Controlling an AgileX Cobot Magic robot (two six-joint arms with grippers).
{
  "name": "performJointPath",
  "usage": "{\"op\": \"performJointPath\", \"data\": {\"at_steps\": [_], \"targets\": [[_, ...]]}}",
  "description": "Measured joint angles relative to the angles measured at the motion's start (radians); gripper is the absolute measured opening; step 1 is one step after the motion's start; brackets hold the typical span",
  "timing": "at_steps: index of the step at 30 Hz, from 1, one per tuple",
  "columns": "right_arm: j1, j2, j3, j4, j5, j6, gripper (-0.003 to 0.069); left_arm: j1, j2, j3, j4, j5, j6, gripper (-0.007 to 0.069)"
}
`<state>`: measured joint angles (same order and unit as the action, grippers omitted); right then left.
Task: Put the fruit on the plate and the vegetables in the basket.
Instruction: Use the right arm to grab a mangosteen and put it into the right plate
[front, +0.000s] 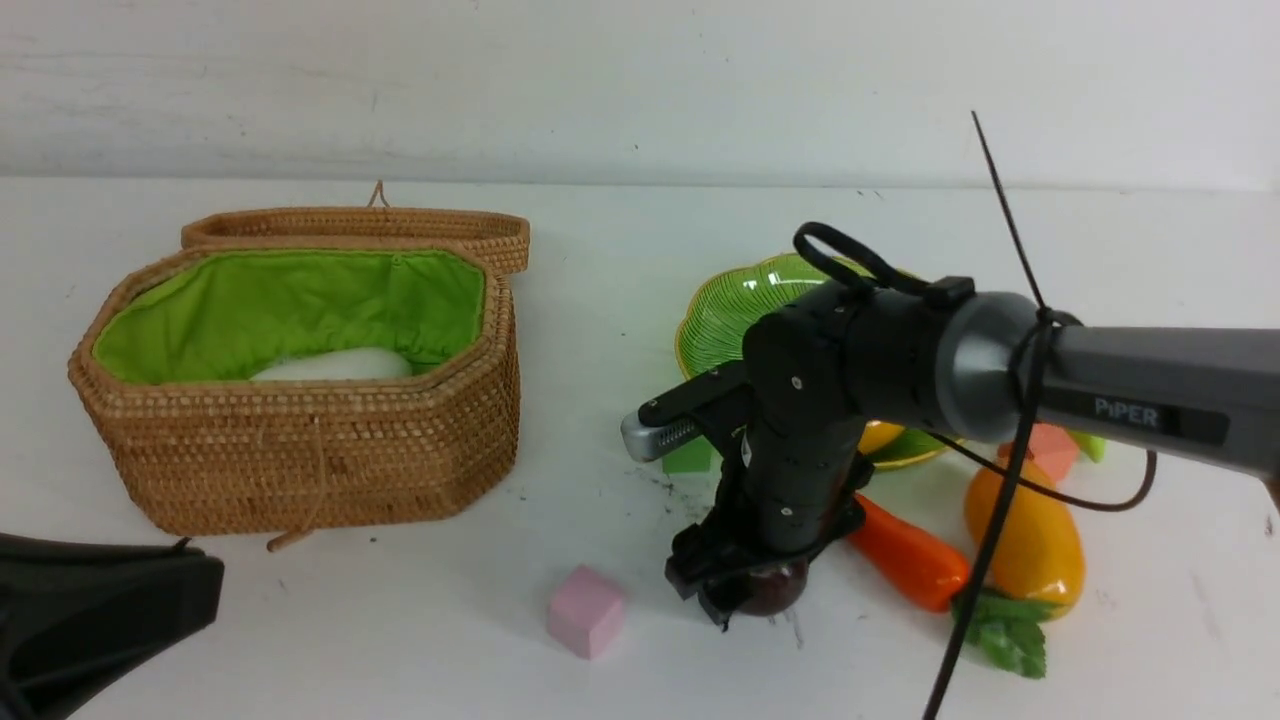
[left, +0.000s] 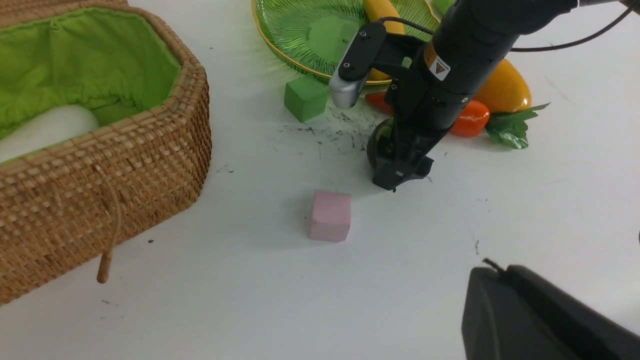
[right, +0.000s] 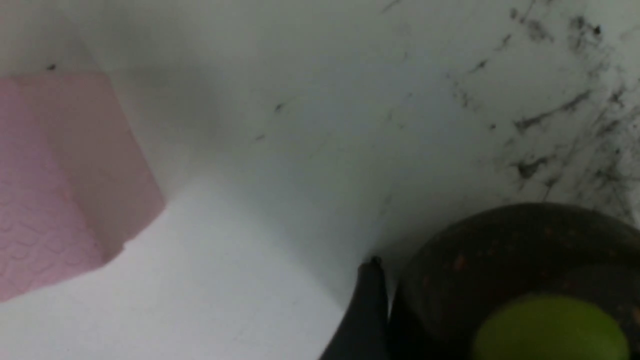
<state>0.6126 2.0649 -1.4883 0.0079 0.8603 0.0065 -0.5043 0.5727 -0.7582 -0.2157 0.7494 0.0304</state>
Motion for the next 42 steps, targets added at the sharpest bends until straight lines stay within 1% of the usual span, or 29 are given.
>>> {"op": "performJointPath", "data": {"at_steps": [1,3,8,12,15,17,20,22,24,28,30,31,33,36,40,42], "targets": [[0.000,0.000,0.000,0.000,0.000,0.000,0.0590,0.000,0.000,0.000,0.000,0.000,0.000,-0.0013],[0.000,0.000,-0.006,0.004,0.014,0.000,0.0578,0.000,0.000,0.000,0.000,0.000,0.000,-0.0013],[0.000,-0.023,-0.063,0.018,0.090,0.000,0.0578,0.000,0.000,0.000,0.000,-0.010,0.000,-0.0013],[-0.002,-0.086,-0.154,0.007,0.130,0.000,0.0578,0.000,0.000,0.000,-0.007,-0.078,0.000,-0.0013],[-0.021,-0.125,-0.230,-0.017,0.118,0.000,0.0578,0.000,0.000,0.000,-0.009,-0.122,0.000,-0.0013],[-0.071,-0.134,-0.285,-0.038,0.063,0.020,0.0578,0.000,0.000,0.000,-0.009,-0.153,0.000,-0.0013],[-0.155,-0.118,-0.304,-0.036,-0.042,0.046,0.0578,0.000,0.000,0.000,-0.009,-0.162,0.000,-0.0013],[-0.211,-0.080,-0.306,-0.008,-0.122,0.050,0.0578,0.000,0.000,0.000,-0.015,-0.163,0.000,-0.0013],[-0.242,-0.035,-0.306,0.031,-0.187,0.049,0.0578,0.000,0.000,0.000,-0.019,-0.163,0.000,-0.0013],[-0.257,0.041,-0.306,0.090,-0.297,0.040,0.0578,0.000,0.000,0.000,-0.052,-0.163,0.000,-0.0013],[-0.258,0.064,-0.306,0.095,-0.322,0.031,0.0583,0.000,0.000,0.000,-0.072,-0.162,0.000,-0.0013],[-0.258,0.083,-0.306,0.090,-0.337,0.023,0.0626,-0.001,0.000,0.000,-0.089,-0.155,0.000,-0.0013],[-0.258,0.090,-0.306,0.074,-0.340,0.022,0.0665,-0.001,0.000,0.000,-0.094,-0.143,0.000,-0.0013],[-0.258,0.084,-0.306,0.050,-0.319,0.022,0.0678,-0.001,0.000,0.000,-0.094,-0.119,0.000,-0.0013],[-0.258,0.053,-0.306,0.039,-0.249,0.022,0.0661,-0.001,0.000,0.000,-0.096,-0.101,0.000,-0.0013],[-0.258,-0.017,-0.306,0.037,-0.153,0.022,0.0613,-0.001,0.000,0.000,-0.097,-0.098,0.005,-0.0013]]}}
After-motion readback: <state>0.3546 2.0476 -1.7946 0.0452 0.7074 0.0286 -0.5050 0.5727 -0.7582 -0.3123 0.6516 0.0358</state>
